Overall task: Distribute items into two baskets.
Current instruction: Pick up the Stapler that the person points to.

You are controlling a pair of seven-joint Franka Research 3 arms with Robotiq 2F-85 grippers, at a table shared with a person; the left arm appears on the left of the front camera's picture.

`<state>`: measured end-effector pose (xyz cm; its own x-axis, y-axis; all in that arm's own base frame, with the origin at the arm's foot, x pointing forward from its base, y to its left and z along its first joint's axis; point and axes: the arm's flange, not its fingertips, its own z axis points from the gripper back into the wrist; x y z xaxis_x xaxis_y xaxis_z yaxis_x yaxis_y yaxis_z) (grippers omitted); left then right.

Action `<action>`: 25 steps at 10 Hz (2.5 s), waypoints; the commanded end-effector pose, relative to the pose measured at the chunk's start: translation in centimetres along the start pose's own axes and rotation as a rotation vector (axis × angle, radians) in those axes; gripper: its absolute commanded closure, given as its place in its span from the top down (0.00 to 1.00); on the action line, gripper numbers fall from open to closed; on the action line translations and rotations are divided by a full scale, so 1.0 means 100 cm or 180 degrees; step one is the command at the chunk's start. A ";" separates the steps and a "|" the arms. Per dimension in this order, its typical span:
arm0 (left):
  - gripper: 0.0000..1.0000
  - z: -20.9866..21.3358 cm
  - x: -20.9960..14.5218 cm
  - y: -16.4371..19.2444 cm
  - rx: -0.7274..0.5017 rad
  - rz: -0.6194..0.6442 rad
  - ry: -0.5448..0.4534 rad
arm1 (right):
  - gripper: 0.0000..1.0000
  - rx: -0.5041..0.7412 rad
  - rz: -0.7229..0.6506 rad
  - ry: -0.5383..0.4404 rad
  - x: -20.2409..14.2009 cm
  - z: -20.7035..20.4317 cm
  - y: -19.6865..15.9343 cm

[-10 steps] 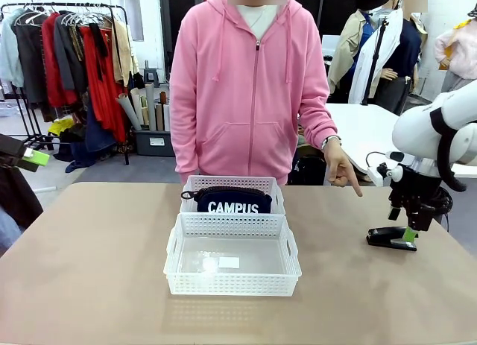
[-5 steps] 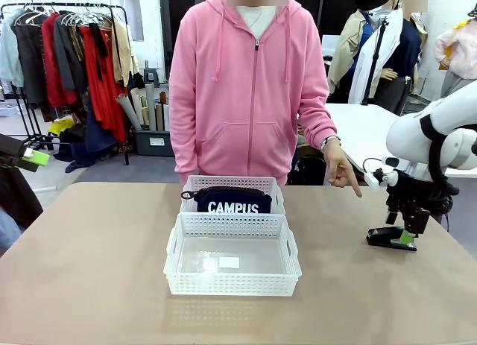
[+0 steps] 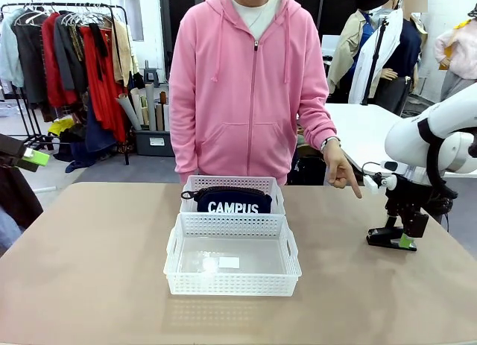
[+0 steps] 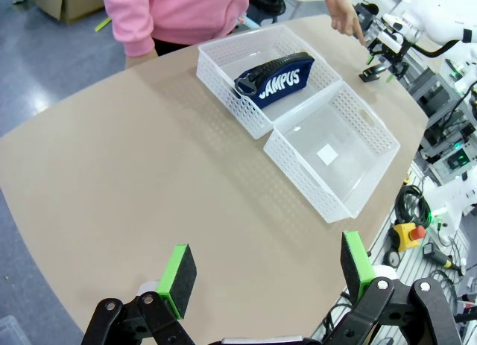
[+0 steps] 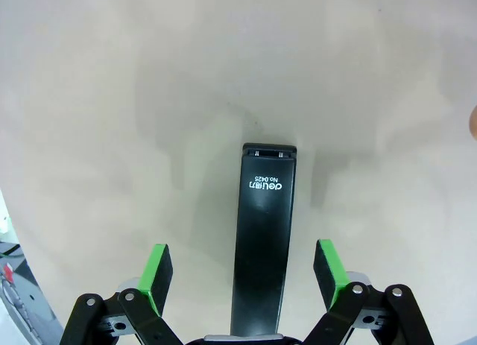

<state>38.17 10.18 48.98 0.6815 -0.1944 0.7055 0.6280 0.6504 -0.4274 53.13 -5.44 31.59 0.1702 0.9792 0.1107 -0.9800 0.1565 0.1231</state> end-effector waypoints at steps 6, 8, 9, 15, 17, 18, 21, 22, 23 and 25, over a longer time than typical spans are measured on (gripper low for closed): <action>1.00 0.001 0.000 0.000 0.0004 0.0005 -0.0003 | 1.00 -0.0007 -0.0051 -0.0058 0.002 -0.008 -0.001; 1.00 0.001 0.000 0.000 0.0004 0.0005 -0.0003 | 0.91 0.0013 -0.0058 -0.0051 0.003 -0.010 -0.003; 1.00 0.001 0.000 0.000 0.0004 0.0005 -0.0003 | 0.84 0.0036 -0.0054 -0.0046 0.004 -0.012 -0.004; 1.00 0.001 0.000 0.000 0.0004 0.0005 -0.0003 | 0.00 0.0062 -0.0059 -0.0008 0.004 -0.014 -0.004; 1.00 0.001 0.000 0.000 0.0004 0.0005 -0.0003 | 0.00 0.0075 -0.0102 -0.0010 0.003 -0.013 -0.005; 1.00 0.001 0.000 0.000 0.0004 0.0005 -0.0003 | 0.00 0.0095 -0.0122 -0.0006 0.003 -0.013 -0.005; 1.00 0.001 0.000 0.000 0.0004 0.0005 -0.0003 | 0.00 0.0108 -0.0153 -0.0025 0.003 -0.012 -0.006; 1.00 0.001 0.000 0.000 0.0004 0.0005 -0.0003 | 0.00 0.0106 -0.0158 -0.0030 0.003 -0.011 -0.005; 1.00 0.001 0.000 0.000 0.0004 0.0005 -0.0003 | 0.00 0.0116 -0.0165 -0.0035 0.003 -0.011 -0.005; 1.00 0.001 0.000 0.000 0.0004 0.0005 -0.0003 | 0.00 0.0159 -0.0212 -0.0052 0.005 -0.010 -0.006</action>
<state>38.17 10.18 48.98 0.6815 -0.1944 0.7055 0.6280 0.6504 -0.4274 53.21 -5.24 30.56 0.2011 0.9737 0.1073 -0.9715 0.1841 0.1495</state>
